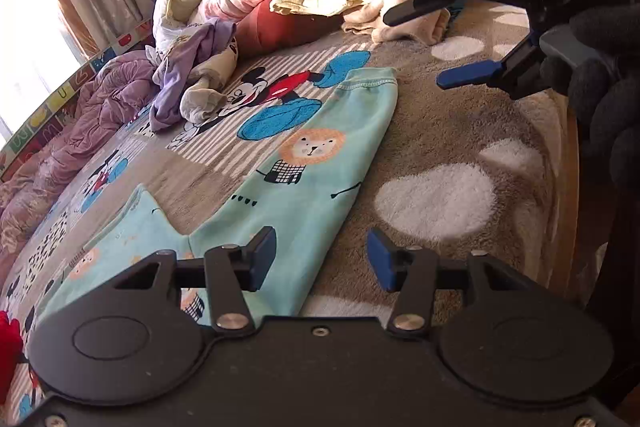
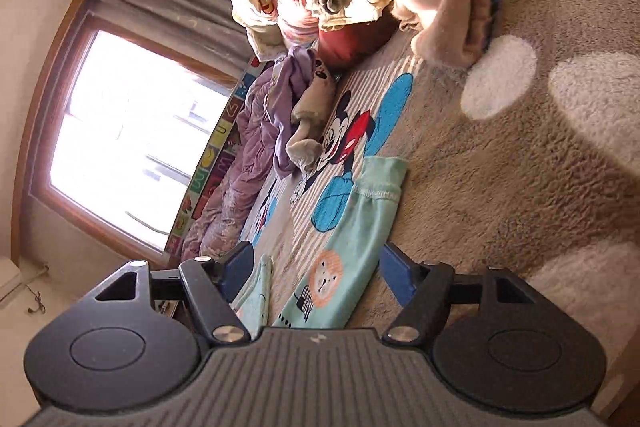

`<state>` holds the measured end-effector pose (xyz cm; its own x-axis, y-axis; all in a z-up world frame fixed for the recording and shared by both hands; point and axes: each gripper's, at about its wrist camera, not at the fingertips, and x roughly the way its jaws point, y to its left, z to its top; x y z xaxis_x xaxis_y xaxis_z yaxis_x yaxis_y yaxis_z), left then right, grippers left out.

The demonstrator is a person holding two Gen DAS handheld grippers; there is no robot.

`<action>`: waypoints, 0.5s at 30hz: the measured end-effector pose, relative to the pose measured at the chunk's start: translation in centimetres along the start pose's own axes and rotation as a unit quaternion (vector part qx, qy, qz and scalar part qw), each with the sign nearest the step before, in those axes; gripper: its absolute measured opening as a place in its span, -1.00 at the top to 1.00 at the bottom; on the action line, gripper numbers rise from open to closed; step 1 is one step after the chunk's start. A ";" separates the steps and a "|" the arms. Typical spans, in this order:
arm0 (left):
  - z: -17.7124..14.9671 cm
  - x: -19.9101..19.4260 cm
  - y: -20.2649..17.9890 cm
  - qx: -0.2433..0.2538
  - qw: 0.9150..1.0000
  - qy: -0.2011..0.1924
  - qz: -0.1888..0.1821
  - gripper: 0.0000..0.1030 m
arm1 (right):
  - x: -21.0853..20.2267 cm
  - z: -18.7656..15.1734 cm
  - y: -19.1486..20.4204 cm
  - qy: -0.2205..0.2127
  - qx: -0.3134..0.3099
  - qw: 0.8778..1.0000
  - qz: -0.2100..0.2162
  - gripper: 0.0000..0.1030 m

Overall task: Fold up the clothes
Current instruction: 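Move the left gripper to the sleeve cuff and grasp it, then lift the sleeve with the left gripper and fold it across the garment body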

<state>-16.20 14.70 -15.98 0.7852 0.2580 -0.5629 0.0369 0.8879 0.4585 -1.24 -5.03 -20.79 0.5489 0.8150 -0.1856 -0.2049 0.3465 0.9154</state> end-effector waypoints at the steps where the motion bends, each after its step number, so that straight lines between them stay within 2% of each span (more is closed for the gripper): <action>1: 0.8 1.0 -0.8 0.020 1.000 0.002 0.005 0.02 | -0.3 0.5 -0.6 -0.007 0.016 1.000 0.004 -0.48; 3: 2.0 2.6 -2.2 0.051 0.999 0.005 0.008 0.02 | -0.6 1.4 -1.6 -0.019 0.039 0.999 0.012 -0.48; 7: 4.2 5.4 -4.9 0.107 0.993 0.013 0.036 0.02 | -0.9 2.8 -1.8 -0.032 0.029 0.999 0.020 -0.48; 12: 6.9 8.3 -6.1 0.127 0.990 0.021 0.059 0.03 | -1.4 4.7 -0.1 -0.034 -0.062 0.997 0.005 -0.49; 15: 8.3 9.8 -6.3 0.136 0.988 0.025 0.066 0.04 | -1.5 5.0 -0.5 -0.025 -0.065 0.998 0.006 -0.49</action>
<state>-3.55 8.44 -18.68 0.7629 0.3901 -0.5155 0.1061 0.7110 0.6951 2.10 -8.76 -19.20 0.5843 0.7967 -0.1542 -0.3133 0.3967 0.8628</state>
